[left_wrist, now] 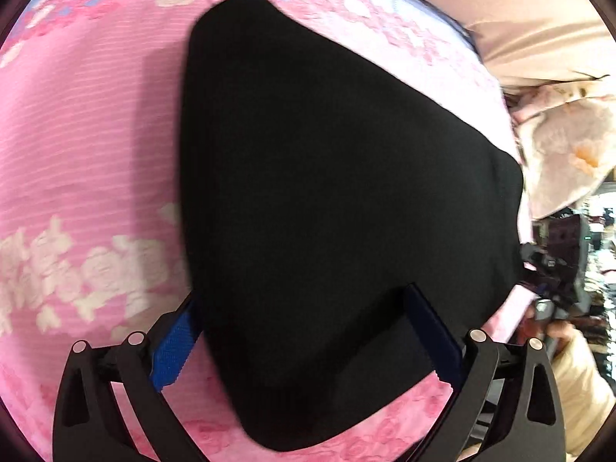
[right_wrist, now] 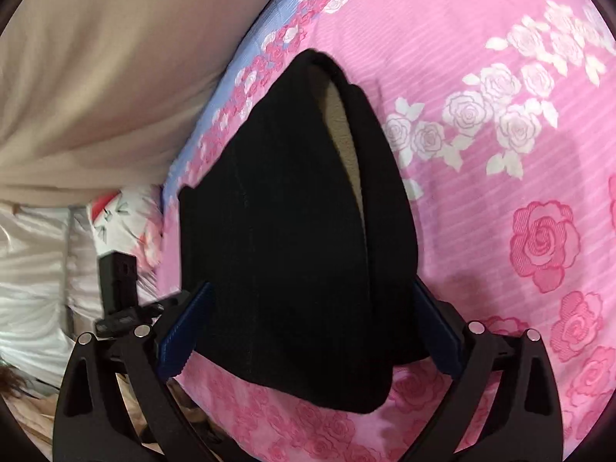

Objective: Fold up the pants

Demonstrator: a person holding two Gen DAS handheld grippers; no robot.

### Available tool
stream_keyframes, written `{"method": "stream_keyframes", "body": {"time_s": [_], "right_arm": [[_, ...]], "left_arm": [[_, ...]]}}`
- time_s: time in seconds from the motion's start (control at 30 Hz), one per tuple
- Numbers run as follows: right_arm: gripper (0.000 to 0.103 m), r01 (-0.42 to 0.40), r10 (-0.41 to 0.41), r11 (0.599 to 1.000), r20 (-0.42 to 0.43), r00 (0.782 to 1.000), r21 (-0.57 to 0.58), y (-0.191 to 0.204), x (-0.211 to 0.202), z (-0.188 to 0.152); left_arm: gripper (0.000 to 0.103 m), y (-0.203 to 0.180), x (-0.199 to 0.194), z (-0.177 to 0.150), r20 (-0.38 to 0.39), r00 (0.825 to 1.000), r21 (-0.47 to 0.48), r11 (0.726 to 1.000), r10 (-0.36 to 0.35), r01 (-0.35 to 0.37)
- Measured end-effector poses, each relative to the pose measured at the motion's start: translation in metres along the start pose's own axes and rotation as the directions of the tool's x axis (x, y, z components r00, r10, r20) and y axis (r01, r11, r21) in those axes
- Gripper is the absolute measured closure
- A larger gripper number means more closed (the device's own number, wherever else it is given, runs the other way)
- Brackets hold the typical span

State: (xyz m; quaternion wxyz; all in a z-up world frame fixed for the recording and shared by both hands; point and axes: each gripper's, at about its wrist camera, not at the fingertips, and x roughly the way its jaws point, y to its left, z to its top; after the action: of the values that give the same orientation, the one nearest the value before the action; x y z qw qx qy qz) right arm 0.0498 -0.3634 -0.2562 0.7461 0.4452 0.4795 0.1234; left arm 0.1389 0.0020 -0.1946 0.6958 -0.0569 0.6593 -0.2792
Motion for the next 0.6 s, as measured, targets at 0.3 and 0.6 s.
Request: {"method": "stream_keyframes", "body": {"time_s": [0.3, 0.6], "right_arm": [[0.005, -0.002, 0.001, 1.0, -0.023, 1.0, -0.022, 0.002, 0.001, -0.002], [0.006, 0.074, -0.084, 0.981, -0.051, 0.995, -0.18, 0.052, 0.024, -0.008]], "left_arm": [[0.035, 0.005, -0.007, -0.006, 0.059, 0.998, -0.027, 0.999, -0.017, 0.018], [0.05, -0.015, -0.011, -0.009, 0.069, 0.997, 0.002, 1.0, -0.019, 0.019]]}}
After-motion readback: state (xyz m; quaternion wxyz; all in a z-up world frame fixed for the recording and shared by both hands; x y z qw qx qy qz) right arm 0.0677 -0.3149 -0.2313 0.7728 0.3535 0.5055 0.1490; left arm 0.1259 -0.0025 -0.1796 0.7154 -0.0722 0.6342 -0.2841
